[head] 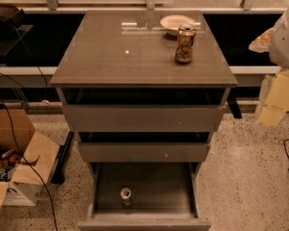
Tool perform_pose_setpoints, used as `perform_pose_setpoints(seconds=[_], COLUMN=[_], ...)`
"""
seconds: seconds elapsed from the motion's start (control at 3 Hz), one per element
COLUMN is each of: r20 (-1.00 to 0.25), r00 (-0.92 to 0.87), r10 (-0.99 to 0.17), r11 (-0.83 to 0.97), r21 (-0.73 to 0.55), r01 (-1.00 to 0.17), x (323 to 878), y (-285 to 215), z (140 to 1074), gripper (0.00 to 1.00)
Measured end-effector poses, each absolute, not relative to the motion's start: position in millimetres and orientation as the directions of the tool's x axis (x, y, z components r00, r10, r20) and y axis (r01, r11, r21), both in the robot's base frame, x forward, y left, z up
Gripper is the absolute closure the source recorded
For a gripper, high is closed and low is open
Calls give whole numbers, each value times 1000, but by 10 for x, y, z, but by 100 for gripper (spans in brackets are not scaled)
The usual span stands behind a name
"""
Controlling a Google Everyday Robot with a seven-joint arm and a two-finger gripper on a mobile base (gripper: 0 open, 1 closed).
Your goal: Pick redbull can from bottom drawer and place on counter
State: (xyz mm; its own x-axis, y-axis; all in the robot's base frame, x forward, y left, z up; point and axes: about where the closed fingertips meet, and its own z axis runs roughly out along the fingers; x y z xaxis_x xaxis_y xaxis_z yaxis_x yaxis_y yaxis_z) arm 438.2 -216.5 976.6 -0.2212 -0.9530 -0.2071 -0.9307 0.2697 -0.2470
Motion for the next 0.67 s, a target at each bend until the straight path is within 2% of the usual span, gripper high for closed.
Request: perform_pose_setpoints(seconds=[0.33,0.67], r20=[-207,-263], r00=[-221,-210], r10=[-953,-942], r11=[270,272], r21=[-247,-228], r01=[-931,-935], x=[4382,4325], y=[-2165,-2118], z=[9766,9678], gripper=[0,0])
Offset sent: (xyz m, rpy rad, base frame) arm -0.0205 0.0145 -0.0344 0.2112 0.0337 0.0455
